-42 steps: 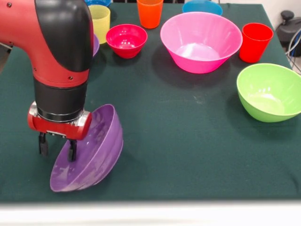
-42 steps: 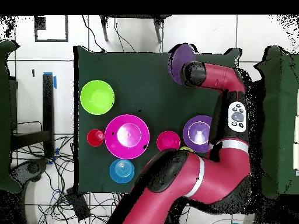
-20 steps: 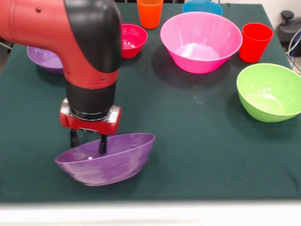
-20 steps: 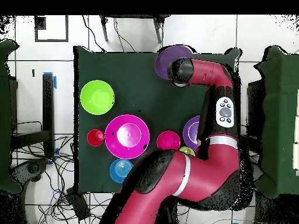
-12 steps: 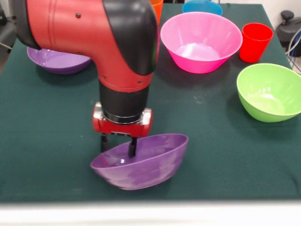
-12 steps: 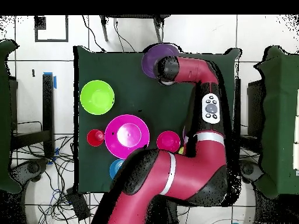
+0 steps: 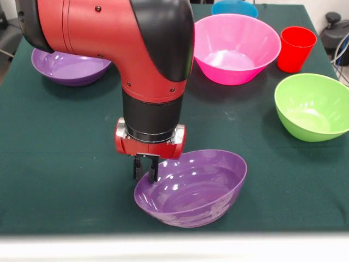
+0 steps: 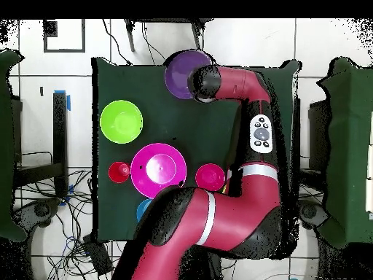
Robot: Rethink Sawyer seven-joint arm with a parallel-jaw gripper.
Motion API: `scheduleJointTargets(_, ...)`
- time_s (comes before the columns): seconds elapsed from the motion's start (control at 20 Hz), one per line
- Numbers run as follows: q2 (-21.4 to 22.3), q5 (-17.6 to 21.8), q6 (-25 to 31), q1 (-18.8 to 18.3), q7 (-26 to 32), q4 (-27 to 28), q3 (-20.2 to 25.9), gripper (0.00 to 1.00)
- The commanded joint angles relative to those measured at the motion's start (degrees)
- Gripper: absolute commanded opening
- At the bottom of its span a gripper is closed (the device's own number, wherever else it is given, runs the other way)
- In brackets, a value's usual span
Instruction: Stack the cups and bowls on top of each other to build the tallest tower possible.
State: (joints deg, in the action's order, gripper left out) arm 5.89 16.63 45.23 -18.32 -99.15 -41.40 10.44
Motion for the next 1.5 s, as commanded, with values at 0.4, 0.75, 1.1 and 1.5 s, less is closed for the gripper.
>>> scheduleJointTargets(0.4, 2.92, 2.41, 15.47, -0.41, 13.63, -7.23, 0.25, 0.00)
scheduleJointTargets(0.75, 5.72, 2.50, 20.53, -1.68, 15.70, -8.00, 0.82, 0.00)
scheduleJointTargets(1.1, 5.50, 3.86, 18.09, -2.05, 14.58, -9.47, 1.25, 0.00)
scheduleJointTargets(1.5, 5.77, 4.95, 12.59, -3.13, 15.17, -11.48, 2.30, 1.00)
